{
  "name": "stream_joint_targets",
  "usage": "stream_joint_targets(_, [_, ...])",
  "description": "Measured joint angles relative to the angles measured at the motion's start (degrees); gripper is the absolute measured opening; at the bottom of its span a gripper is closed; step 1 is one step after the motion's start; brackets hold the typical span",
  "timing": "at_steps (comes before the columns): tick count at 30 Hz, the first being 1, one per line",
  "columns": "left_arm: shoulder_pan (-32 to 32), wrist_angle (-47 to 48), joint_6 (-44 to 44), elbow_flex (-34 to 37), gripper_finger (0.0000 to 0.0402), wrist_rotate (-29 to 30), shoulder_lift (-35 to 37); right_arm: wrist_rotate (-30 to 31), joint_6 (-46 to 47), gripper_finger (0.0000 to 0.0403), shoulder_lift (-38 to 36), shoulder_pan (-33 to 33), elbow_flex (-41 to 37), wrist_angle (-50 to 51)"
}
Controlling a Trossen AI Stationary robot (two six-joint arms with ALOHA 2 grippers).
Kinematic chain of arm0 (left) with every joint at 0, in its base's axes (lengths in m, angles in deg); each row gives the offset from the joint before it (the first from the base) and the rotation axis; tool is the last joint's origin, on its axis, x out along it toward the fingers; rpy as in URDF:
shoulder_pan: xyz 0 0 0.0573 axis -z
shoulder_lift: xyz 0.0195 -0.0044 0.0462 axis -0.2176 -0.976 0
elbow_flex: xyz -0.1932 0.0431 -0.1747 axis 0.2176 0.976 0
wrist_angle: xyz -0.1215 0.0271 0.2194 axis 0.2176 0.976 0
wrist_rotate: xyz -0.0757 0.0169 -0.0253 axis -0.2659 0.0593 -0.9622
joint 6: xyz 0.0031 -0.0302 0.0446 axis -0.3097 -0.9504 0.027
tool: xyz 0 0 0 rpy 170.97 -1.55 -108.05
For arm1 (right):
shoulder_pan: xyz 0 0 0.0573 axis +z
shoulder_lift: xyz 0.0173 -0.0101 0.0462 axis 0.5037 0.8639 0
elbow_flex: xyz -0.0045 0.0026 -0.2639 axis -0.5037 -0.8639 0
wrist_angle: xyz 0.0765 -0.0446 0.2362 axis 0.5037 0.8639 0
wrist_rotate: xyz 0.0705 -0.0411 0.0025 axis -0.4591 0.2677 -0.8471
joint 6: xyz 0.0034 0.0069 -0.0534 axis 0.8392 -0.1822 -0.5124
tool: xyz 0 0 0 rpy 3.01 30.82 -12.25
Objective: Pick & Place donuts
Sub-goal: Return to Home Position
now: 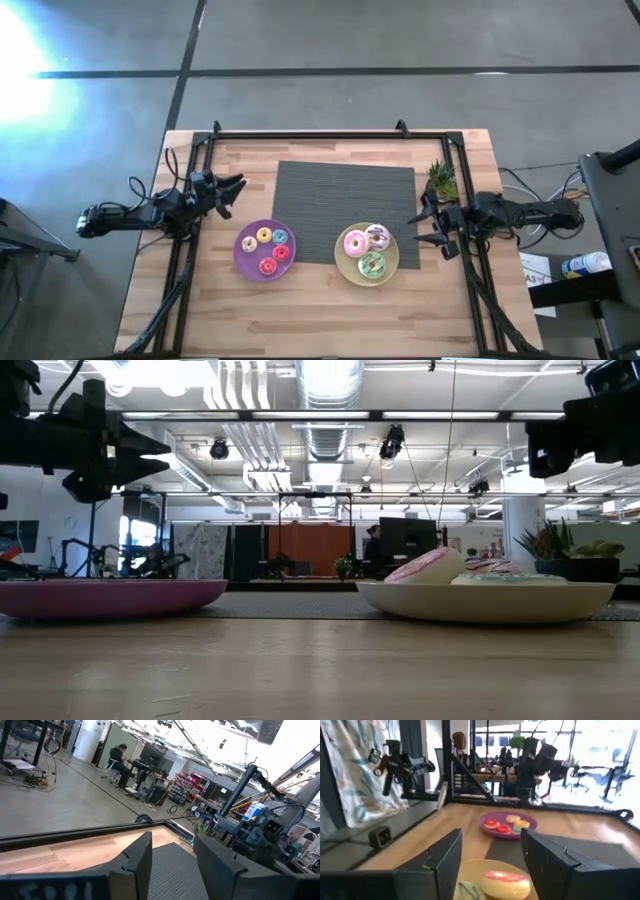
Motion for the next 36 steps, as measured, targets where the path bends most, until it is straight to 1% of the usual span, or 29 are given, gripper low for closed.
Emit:
stream_joint_targets(5, [0.0, 0.02, -0.02, 0.0, 0.0124, -0.02, 0.0, 0.14, -3.99, 0.0194, 0.28, -0.01, 0.0, 0.0])
stream_joint_targets(15, [0.0, 0.13, 0.0, 0.02, 0.0124, -0.02, 0.0, 0.17, -2.0, 0.0194, 2.61, -0.03, 0.0, -0.02])
stream_joint_targets(36, [0.0, 0.15, 0.0, 0.02, 0.0124, 0.0, 0.0, 0.29, -2.01, 0.0194, 2.57, -0.03, -0.02, -0.02])
